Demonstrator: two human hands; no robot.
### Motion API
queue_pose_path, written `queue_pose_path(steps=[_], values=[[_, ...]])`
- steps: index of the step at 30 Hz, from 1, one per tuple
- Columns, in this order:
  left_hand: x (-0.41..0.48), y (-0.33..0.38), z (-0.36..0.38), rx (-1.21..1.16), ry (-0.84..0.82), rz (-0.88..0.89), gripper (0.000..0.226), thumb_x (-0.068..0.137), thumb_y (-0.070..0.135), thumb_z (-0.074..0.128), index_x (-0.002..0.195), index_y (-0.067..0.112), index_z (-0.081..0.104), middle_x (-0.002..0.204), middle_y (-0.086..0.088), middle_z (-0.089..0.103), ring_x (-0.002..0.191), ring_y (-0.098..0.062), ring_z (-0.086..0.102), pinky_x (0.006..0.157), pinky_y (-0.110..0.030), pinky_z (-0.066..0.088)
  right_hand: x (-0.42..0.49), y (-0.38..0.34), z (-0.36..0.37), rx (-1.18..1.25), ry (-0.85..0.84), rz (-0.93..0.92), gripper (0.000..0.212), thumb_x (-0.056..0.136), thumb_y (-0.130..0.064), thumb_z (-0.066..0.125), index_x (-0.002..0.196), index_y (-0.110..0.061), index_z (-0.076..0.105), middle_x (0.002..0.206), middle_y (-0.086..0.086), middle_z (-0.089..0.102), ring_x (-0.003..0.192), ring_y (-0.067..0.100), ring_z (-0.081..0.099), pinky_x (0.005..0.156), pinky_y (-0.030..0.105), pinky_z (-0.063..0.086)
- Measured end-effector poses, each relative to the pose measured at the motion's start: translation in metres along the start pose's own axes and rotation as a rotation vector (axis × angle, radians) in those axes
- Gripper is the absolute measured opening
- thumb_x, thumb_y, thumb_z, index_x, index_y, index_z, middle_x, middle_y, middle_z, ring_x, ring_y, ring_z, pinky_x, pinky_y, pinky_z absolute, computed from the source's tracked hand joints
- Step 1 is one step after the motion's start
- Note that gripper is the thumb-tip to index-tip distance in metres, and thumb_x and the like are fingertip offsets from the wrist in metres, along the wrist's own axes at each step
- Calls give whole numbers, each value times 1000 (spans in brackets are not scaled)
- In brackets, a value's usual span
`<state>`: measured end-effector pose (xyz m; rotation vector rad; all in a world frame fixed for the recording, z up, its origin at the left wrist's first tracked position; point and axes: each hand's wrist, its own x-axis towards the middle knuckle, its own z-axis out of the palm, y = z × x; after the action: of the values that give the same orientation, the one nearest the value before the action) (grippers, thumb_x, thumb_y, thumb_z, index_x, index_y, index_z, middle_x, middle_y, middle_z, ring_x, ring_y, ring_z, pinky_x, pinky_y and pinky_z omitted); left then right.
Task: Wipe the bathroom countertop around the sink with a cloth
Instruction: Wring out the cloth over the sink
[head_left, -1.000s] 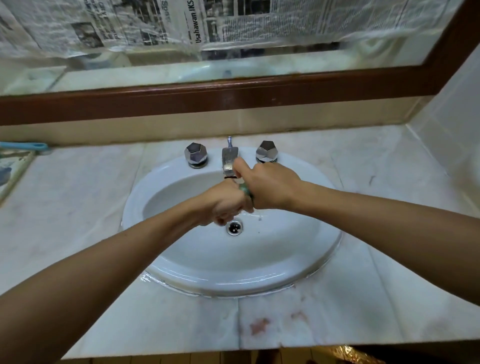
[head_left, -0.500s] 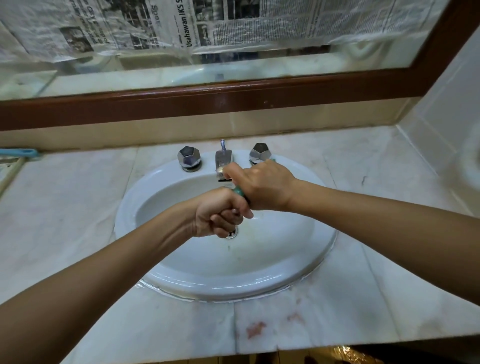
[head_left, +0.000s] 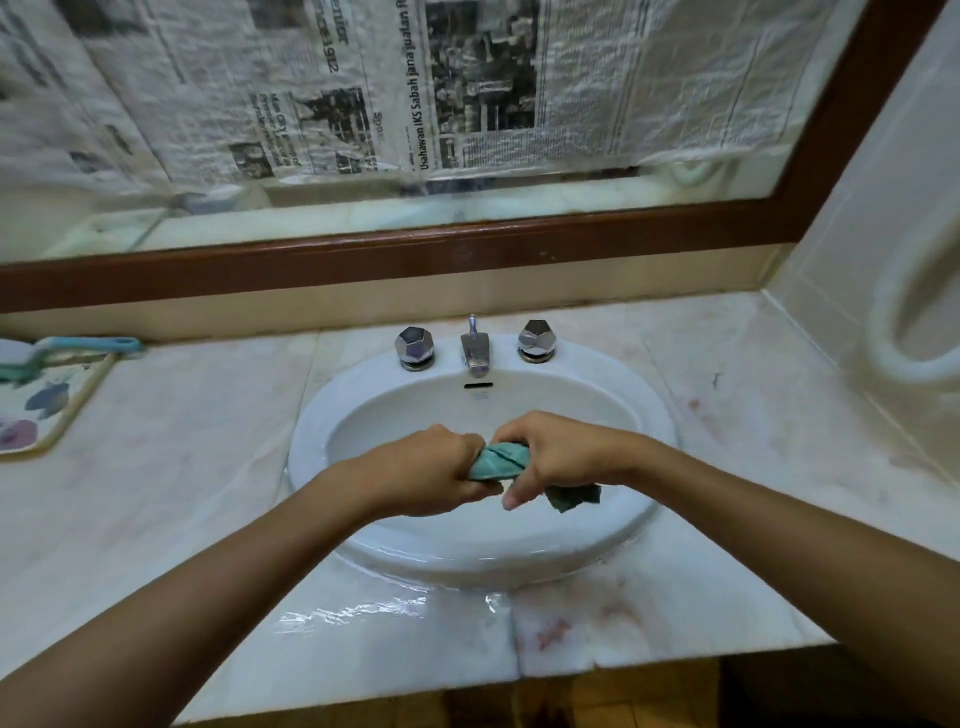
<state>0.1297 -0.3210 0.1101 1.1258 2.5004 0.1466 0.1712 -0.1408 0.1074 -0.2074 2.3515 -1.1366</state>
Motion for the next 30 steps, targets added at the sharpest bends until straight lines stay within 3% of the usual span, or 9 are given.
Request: queue_pose_path(steps=[6, 10, 12, 16, 19, 22, 24, 27, 30], values=[[-36, -31, 10, 396, 288, 329, 36, 93, 49, 47, 106, 16, 52, 101, -1, 60, 86, -25, 60, 68, -30, 36, -20, -18, 41, 667, -97, 51, 13, 82, 0, 67, 92, 0, 59, 67, 10, 59, 52, 18, 53, 52, 28, 47], [-44, -43, 14, 417, 446, 484, 40, 78, 32, 71, 113, 23, 54, 97, 5, 65, 79, -17, 64, 63, -31, 48, -32, -15, 64, 1083, -178, 84, 34, 81, -7, 66, 110, 7, 58, 87, 22, 65, 67, 25, 64, 67, 37, 56], [-46, -42, 17, 416, 459, 524, 41, 77, 27, 69, 114, 24, 53, 95, 7, 65, 76, -16, 62, 62, -31, 48, -42, -14, 72, 1146, -244, 123, 27, 88, -3, 58, 114, 5, 58, 89, 21, 64, 73, 26, 65, 78, 43, 57], [-45, -36, 25, 452, 456, 598, 26, 80, 30, 49, 105, 25, 51, 88, 8, 63, 71, -15, 59, 61, -29, 44, -57, -13, 80, 971, -276, 202, 11, 89, -6, 56, 100, -10, 57, 73, 7, 55, 59, 12, 52, 56, 31, 54], [-37, -32, 19, 433, 447, 605, 20, 79, 33, 48, 97, 24, 53, 80, 8, 63, 63, -15, 59, 57, -26, 43, -60, -17, 70, 785, -187, 252, 14, 85, -10, 65, 89, -15, 52, 62, 0, 50, 51, 8, 40, 41, 16, 31], [-28, -22, 6, 459, 421, 511, 23, 77, 40, 65, 86, 21, 54, 69, 4, 65, 52, -20, 58, 47, -25, 37, -57, -26, 49, 475, -77, 264, 24, 78, -15, 76, 74, -17, 52, 57, 0, 46, 45, 10, 38, 41, 18, 27], [-22, -5, -7, 456, 385, 317, 33, 81, 51, 59, 88, 19, 59, 74, -2, 66, 61, -25, 60, 51, -28, 36, -49, -32, 32, 118, 37, 251, 32, 71, -23, 83, 68, -18, 51, 56, -1, 49, 44, 14, 42, 42, 23, 33], [-5, 19, -28, 416, 293, 44, 42, 85, 57, 51, 92, 18, 65, 83, -5, 63, 69, -25, 56, 59, -29, 39, -34, -32, 4, -560, 311, 160, 22, 77, -23, 72, 79, -22, 51, 69, -3, 50, 64, 23, 54, 48, 28, 39], [20, 28, -42, 133, 167, -80, 35, 85, 46, 56, 86, 12, 65, 82, -8, 64, 68, -24, 59, 60, -32, 48, -25, -23, -30, -840, 470, 10, 31, 81, -13, 58, 106, -21, 40, 76, 1, 43, 67, 30, 46, 47, 30, 29]])
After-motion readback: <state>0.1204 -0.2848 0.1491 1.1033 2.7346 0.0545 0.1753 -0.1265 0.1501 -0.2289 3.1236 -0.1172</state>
